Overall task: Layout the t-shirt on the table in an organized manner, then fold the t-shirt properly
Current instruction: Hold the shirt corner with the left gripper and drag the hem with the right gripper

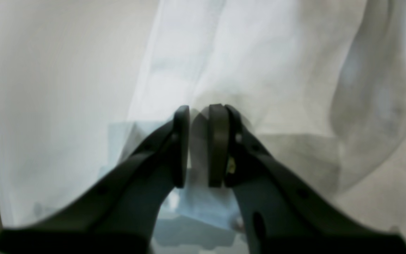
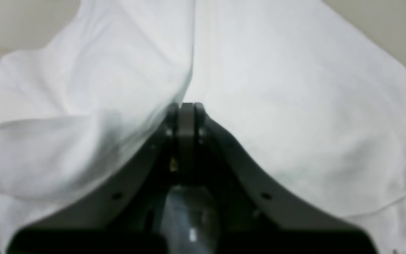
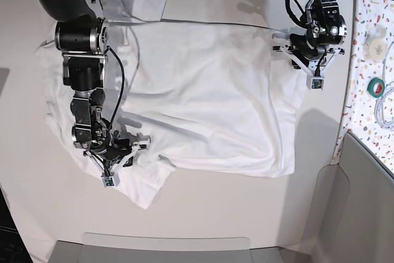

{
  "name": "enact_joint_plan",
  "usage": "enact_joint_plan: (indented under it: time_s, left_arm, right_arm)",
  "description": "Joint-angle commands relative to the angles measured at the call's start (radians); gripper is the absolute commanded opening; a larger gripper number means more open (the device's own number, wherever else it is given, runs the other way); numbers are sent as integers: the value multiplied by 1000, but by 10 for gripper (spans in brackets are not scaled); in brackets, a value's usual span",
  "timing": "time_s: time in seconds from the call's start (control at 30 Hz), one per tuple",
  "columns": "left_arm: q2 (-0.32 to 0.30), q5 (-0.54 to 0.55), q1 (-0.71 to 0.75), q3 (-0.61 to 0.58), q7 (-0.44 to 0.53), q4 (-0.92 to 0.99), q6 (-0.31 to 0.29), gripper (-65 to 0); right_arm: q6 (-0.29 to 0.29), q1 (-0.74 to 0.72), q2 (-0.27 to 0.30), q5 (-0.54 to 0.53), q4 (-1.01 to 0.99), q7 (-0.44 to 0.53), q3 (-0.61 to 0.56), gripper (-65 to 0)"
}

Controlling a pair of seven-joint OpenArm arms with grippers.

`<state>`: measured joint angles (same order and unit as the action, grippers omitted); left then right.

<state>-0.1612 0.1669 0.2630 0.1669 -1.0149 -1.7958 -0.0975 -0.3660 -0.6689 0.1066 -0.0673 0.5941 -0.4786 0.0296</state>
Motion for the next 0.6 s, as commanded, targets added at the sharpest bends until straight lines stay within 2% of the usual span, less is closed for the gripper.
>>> enact_joint_plan:
  time_s: [0.0, 0.13, 0.23, 0.43, 0.57]
  left_arm:
    - [-5, -16, 12, 3, -52, 1, 3, -567]
    - [-7, -16, 15, 3, -52, 1, 3, -567]
    - [-7, -16, 15, 3, -52, 1, 3, -567]
    - [-7, -16, 15, 3, -52, 1, 3, -567]
    - [-5, -16, 15, 3, -52, 1, 3, -567]
  right_arm:
    - [35, -24, 31, 57, -39, -35, 3, -650]
    - [107, -73, 71, 128, -187, 90, 5, -650]
    - [129, -99, 100, 136, -244, 140, 5, -650]
    - [129, -157, 134, 136, -256, 146, 5, -650]
    - [129, -197, 135, 136, -256, 146, 5, -650]
